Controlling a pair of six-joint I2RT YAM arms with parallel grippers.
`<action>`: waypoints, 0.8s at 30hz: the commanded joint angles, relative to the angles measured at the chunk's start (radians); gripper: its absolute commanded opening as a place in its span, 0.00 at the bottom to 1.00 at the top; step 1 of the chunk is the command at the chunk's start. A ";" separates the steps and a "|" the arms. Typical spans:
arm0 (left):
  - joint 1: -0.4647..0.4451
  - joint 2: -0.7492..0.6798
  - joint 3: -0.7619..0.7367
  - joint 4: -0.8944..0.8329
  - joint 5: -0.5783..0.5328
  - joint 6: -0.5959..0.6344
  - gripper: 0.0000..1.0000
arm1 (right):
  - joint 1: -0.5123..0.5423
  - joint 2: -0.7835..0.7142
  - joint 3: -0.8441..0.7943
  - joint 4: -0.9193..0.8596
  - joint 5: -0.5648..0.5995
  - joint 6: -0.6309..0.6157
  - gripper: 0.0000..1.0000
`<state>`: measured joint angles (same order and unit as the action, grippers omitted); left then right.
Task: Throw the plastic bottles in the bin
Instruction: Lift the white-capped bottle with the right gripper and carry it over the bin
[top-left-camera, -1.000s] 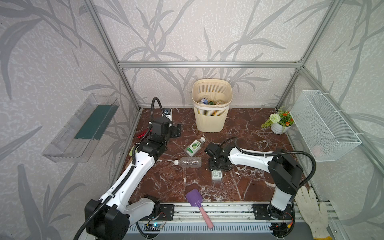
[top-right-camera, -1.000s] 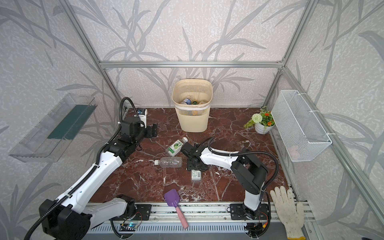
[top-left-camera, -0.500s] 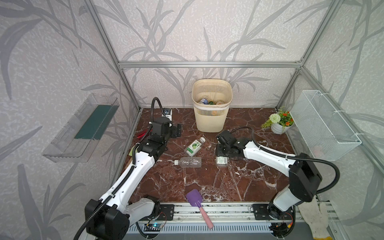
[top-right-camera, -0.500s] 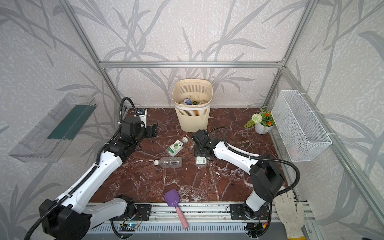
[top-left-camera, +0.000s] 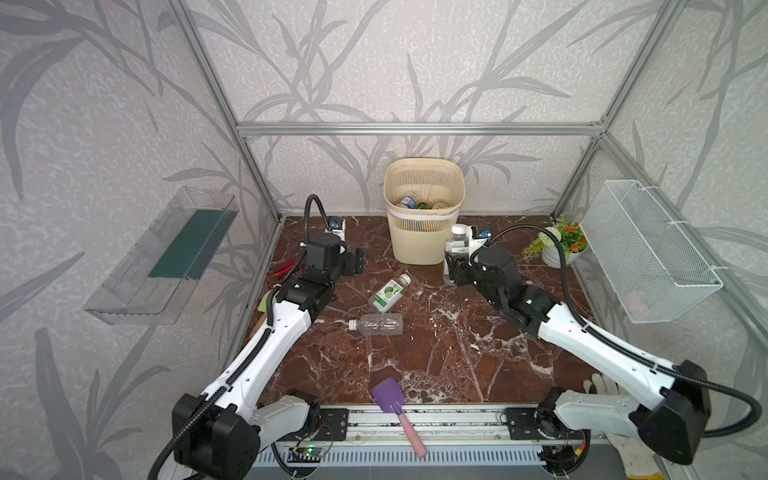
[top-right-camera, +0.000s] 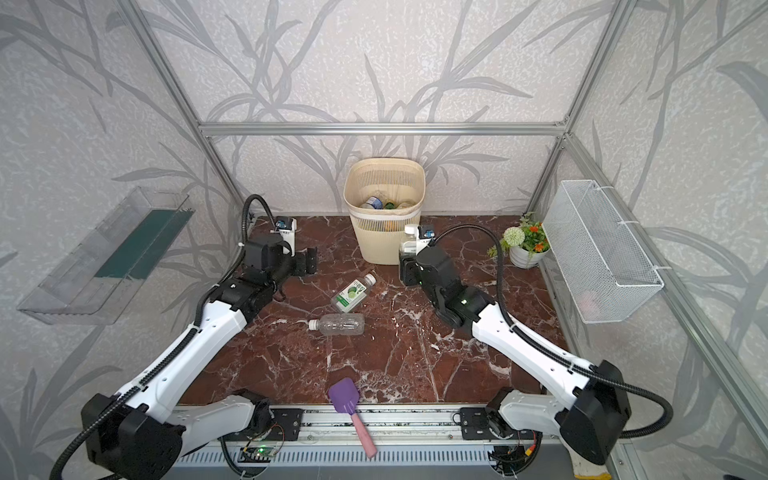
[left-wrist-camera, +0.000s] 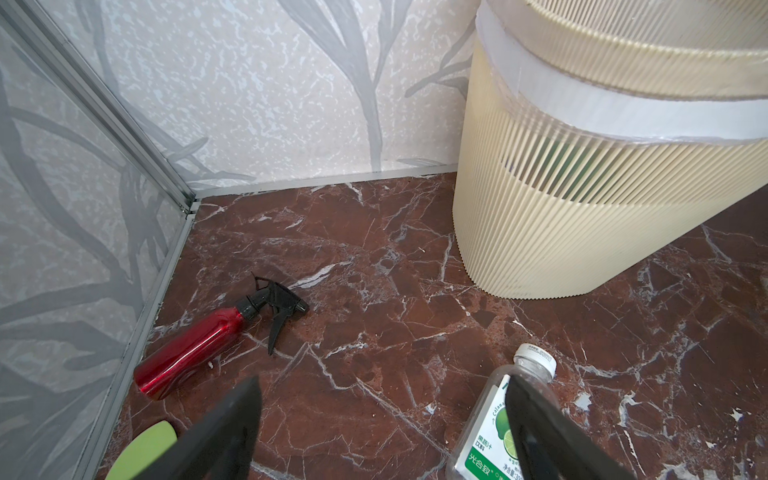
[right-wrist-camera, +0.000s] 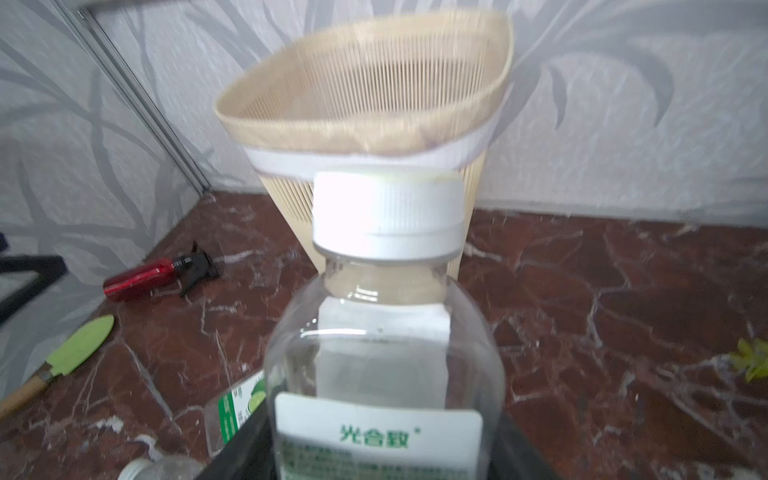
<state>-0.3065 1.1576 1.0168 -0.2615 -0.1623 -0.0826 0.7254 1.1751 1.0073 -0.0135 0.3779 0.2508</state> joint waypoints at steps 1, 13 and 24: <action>-0.003 0.000 0.028 -0.007 0.007 -0.009 0.90 | -0.003 -0.088 -0.034 0.205 0.058 -0.207 0.61; -0.005 0.019 0.036 -0.019 0.032 0.003 0.90 | -0.003 -0.280 -0.097 0.506 0.061 -0.454 0.61; -0.005 -0.016 0.030 -0.008 0.023 0.020 0.89 | -0.003 -0.109 0.085 0.717 0.069 -0.516 0.62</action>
<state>-0.3084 1.1690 1.0222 -0.2687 -0.1337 -0.0780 0.7254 0.9977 0.9970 0.5987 0.4297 -0.2455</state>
